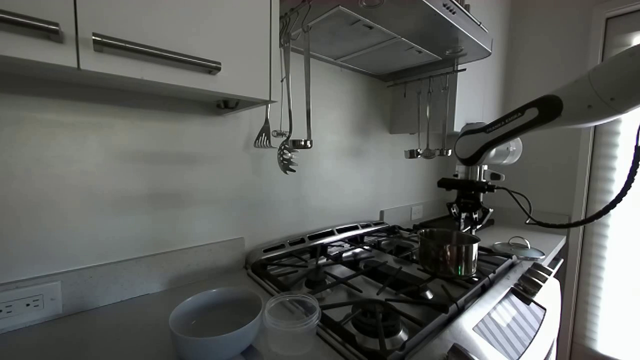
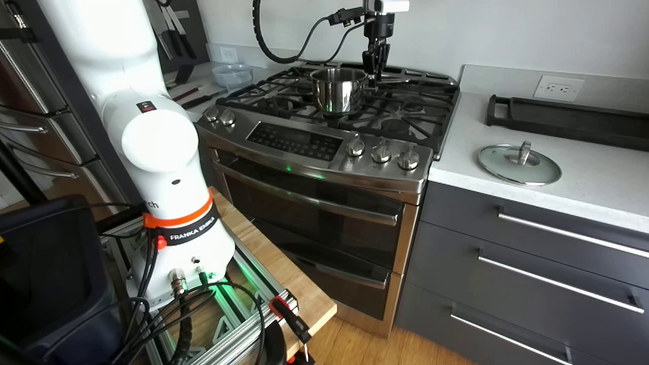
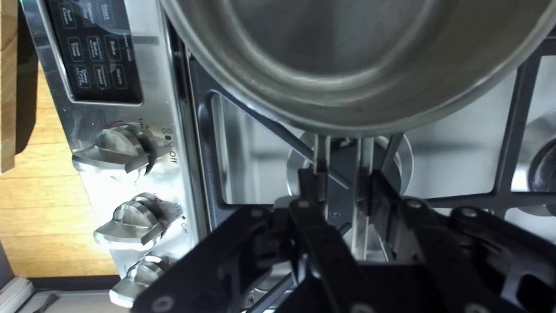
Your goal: Slide the silver pot to the left side of the job of the stove
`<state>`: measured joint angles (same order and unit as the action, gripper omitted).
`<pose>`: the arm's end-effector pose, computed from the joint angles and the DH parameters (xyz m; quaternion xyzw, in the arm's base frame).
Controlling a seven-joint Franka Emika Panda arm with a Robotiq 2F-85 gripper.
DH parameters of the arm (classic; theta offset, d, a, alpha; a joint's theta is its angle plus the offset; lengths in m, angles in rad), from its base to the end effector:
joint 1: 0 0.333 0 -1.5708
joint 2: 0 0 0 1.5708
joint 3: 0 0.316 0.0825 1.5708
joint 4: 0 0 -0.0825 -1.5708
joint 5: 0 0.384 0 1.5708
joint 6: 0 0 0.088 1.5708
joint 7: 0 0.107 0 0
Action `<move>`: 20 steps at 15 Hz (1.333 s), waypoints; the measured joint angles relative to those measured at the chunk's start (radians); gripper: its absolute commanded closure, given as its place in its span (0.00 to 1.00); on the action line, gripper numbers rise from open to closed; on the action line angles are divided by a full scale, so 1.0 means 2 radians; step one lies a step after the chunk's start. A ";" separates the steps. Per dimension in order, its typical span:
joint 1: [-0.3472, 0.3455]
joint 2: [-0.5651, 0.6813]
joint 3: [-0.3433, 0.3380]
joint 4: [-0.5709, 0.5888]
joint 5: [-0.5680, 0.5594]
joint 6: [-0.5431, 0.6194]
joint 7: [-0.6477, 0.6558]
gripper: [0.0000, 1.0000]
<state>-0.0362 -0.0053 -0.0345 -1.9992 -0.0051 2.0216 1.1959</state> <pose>0.5544 -0.0396 0.4625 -0.8066 0.5909 -0.0129 0.0055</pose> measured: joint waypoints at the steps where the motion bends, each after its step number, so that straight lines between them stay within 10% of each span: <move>1: 0.000 -0.001 0.002 0.000 0.000 0.000 0.000 0.67; 7: 0.001 0.000 0.003 0.000 0.000 0.000 0.000 0.67; 8: 0.001 0.000 0.003 0.000 0.000 0.000 0.000 0.92; 20: 0.037 -0.002 0.044 0.012 0.005 0.000 -0.001 0.92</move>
<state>0.0387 -0.0084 0.0542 -1.9760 0.0042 2.0207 1.1932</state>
